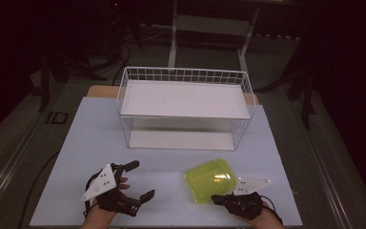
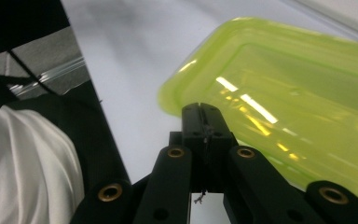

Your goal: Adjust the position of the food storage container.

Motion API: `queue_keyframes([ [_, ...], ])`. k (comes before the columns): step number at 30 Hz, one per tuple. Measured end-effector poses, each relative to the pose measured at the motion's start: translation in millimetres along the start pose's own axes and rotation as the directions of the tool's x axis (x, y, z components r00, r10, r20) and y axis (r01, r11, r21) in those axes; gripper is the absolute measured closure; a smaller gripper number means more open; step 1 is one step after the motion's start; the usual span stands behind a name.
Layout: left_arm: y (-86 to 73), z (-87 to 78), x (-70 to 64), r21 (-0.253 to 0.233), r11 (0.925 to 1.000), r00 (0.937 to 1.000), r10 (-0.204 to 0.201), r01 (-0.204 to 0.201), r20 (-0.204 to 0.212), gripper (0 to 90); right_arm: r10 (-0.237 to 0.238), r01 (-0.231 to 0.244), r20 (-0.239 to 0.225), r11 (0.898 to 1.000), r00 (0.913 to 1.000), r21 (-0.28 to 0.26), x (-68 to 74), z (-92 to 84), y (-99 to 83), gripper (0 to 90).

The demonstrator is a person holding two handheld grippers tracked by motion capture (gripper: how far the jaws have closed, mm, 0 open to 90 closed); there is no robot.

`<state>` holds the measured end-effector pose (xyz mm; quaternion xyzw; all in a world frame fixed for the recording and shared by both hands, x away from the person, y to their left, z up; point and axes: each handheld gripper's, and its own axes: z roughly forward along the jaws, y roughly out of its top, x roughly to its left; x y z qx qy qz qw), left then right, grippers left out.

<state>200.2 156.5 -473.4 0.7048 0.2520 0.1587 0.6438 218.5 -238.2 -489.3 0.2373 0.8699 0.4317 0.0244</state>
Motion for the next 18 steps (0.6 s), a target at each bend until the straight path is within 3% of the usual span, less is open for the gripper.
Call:
queue_keyframes([
  [7,-0.9,0.0,0.9,0.001,1.0000,1.0000,-0.005,0.005,-0.002,0.8,-0.015,0.015,-0.024,1.000,0.9996,0.023,-1.9,14.7,0.0,89.9],
  [18,-1.0,0.9,0.5,0.004,1.0000,1.0000,-0.002,0.002,0.000,0.8,-0.038,0.038,-0.014,0.999,0.9992,0.020,-2.7,29.6,14.3,89.9],
])
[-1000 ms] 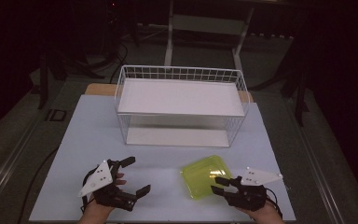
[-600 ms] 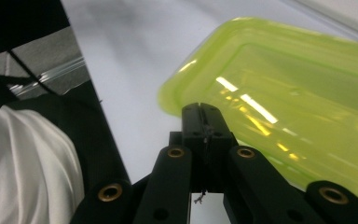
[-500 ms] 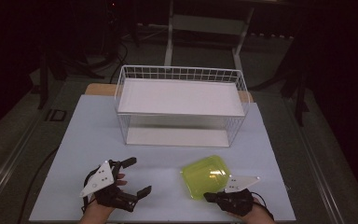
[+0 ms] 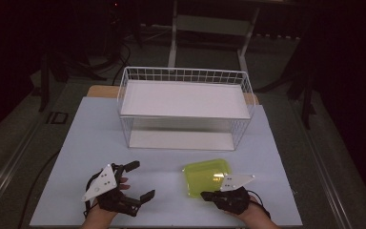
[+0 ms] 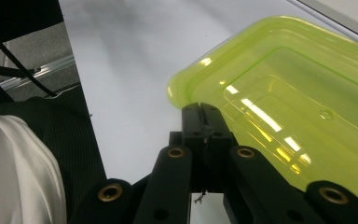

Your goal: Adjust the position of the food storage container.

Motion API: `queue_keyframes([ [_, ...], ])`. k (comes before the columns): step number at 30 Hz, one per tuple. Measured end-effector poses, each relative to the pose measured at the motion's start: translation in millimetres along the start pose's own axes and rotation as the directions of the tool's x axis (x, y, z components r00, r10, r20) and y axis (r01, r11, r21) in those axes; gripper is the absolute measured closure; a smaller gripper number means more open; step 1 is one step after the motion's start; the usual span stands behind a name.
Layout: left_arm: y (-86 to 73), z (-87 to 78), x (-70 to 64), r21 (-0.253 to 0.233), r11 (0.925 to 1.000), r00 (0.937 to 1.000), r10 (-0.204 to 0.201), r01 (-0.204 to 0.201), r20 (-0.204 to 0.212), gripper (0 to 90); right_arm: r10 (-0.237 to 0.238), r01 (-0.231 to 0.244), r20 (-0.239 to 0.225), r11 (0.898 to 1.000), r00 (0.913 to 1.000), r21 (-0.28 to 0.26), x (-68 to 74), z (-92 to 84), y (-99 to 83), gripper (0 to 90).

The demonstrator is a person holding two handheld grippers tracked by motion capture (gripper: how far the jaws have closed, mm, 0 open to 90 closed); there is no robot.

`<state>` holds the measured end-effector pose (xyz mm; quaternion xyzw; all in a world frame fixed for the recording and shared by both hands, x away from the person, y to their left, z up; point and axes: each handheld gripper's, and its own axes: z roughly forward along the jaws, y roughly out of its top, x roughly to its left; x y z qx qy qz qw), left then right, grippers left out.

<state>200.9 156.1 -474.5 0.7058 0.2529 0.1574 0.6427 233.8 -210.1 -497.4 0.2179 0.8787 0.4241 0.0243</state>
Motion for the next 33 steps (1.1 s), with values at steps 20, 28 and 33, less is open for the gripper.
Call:
queue_keyframes([
  [20,-2.2,1.5,-0.5,0.016,0.9999,1.0000,-0.003,0.003,0.008,0.8,0.051,-0.051,-0.003,0.998,0.9987,-0.031,-11.9,3.3,11.1,89.9],
  [28,-3.7,2.5,1.3,0.022,0.9997,1.0000,-0.009,0.009,0.004,0.8,0.068,-0.062,0.098,0.996,0.9929,-0.064,-32.4,-31.9,4.6,90.0],
  [33,-4.6,3.9,1.9,0.029,0.9995,0.9999,-0.012,0.012,0.009,0.8,0.095,-0.084,0.178,0.994,0.9795,-0.070,-48.2,-50.7,-6.2,90.0],
])
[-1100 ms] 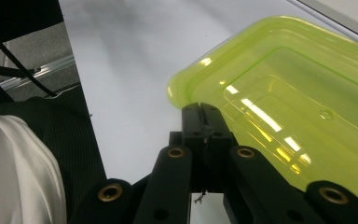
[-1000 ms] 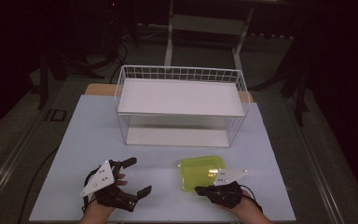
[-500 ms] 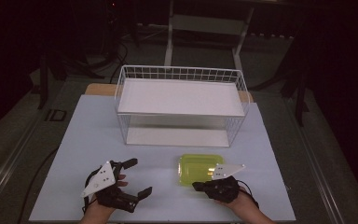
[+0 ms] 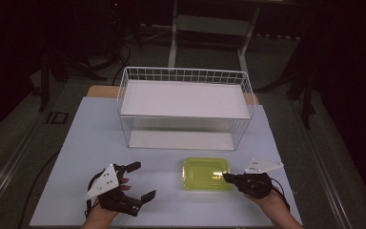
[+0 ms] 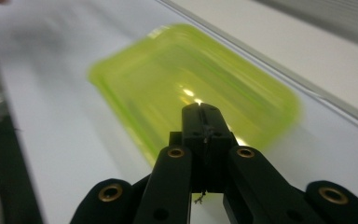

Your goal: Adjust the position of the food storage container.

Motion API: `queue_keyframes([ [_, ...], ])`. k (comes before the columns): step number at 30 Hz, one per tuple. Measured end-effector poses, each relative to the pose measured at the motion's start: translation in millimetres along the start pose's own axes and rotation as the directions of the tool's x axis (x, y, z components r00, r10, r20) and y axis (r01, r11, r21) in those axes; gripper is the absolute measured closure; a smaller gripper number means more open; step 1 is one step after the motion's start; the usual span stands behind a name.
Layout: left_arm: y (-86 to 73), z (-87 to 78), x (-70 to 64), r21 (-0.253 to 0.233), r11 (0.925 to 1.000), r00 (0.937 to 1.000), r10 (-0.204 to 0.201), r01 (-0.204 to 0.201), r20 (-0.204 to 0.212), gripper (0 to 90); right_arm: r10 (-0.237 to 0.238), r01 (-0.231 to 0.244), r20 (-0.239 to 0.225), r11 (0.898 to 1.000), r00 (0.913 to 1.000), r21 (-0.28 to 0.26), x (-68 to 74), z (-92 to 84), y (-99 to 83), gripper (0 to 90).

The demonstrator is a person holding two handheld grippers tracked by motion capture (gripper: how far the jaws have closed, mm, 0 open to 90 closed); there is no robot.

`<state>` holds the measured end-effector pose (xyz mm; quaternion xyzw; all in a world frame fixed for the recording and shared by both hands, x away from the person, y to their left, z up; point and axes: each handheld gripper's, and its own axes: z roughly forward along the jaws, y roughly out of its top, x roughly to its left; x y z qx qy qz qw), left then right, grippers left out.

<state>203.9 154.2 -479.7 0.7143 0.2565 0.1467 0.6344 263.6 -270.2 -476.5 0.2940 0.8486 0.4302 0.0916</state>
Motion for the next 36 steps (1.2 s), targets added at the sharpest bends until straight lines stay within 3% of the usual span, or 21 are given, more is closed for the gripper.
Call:
queue_keyframes([
  [3,-0.3,0.8,0.1,0.001,1.0000,1.0000,-0.002,0.002,0.004,0.8,0.023,-0.023,0.031,1.000,0.9993,-0.001,-7.0,-4.0,-3.6,90.0],
  [4,-0.5,1.3,-0.1,0.004,1.0000,1.0000,-0.002,0.002,0.005,0.8,0.078,-0.078,0.027,0.997,0.9966,-0.005,-15.9,-6.6,-7.2,90.0],
  [5,-0.5,1.3,-0.1,0.004,1.0000,1.0000,-0.002,0.002,0.005,0.8,0.092,-0.092,0.027,0.996,0.9953,-0.002,-19.6,-7.3,-8.4,90.0],
  [7,-0.5,1.4,-0.1,0.004,1.0000,1.0000,-0.002,0.002,0.006,0.8,0.095,-0.095,0.042,0.995,0.9946,-0.009,-21.8,-8.4,-9.7,90.0],
  [10,-0.7,1.6,0.6,0.003,1.0000,1.0000,-0.006,0.006,0.005,0.8,0.068,-0.067,0.143,0.998,0.9874,-0.012,-26.8,-10.3,-12.9,90.0],
  [13,-0.9,1.6,0.7,0.003,1.0000,1.0000,-0.007,0.007,0.004,0.8,0.071,-0.072,0.160,0.997,0.9846,-0.003,-31.9,-9.4,-16.1,90.0],
  [24,-1.8,2.7,0.8,0.008,0.9999,0.9999,-0.010,0.010,0.009,0.8,0.096,-0.099,0.110,0.995,0.9893,0.018,-32.4,7.9,-17.3,90.0],
  [36,-2.7,4.2,0.6,0.017,0.9998,0.9999,-0.010,0.010,0.014,0.8,0.068,-0.071,0.076,0.997,0.9948,0.040,-21.0,28.7,-2.6,90.0],
])
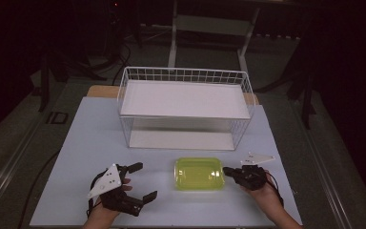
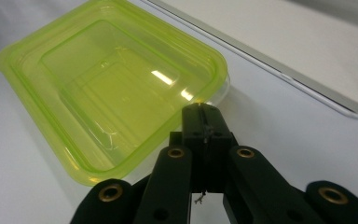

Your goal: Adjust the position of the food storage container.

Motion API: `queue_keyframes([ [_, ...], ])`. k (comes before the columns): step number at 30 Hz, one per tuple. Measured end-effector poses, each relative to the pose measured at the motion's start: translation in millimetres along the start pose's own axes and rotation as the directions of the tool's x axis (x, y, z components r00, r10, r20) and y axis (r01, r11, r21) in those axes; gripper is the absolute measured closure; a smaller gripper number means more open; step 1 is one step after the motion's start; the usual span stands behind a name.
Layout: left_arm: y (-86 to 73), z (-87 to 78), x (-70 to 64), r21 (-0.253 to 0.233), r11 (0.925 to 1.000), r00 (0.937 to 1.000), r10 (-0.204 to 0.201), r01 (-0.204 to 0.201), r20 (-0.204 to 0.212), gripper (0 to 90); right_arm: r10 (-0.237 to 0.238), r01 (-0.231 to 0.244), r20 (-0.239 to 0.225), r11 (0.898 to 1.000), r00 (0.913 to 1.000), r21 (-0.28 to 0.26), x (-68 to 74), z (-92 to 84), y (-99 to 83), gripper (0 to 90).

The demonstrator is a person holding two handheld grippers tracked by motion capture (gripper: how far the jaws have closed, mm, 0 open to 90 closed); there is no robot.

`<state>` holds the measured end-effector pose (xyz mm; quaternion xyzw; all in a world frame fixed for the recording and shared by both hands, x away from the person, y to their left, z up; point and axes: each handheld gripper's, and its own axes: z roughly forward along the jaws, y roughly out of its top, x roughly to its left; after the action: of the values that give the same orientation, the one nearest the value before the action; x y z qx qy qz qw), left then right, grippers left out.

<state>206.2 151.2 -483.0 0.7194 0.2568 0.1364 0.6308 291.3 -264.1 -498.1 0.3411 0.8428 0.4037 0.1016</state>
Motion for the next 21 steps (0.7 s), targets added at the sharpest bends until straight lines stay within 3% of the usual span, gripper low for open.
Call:
queue_keyframes([
  [9,-0.4,-0.6,0.6,0.003,1.0000,1.0000,-0.004,0.004,0.001,0.8,-0.002,0.002,-0.053,1.000,0.9986,0.004,12.2,12.8,8.0,90.0],
  [21,-0.4,-0.8,0.3,0.005,1.0000,1.0000,0.001,-0.001,-0.006,0.8,-0.044,0.045,-0.084,0.999,0.9955,0.007,30.8,30.5,18.4,90.0],
])
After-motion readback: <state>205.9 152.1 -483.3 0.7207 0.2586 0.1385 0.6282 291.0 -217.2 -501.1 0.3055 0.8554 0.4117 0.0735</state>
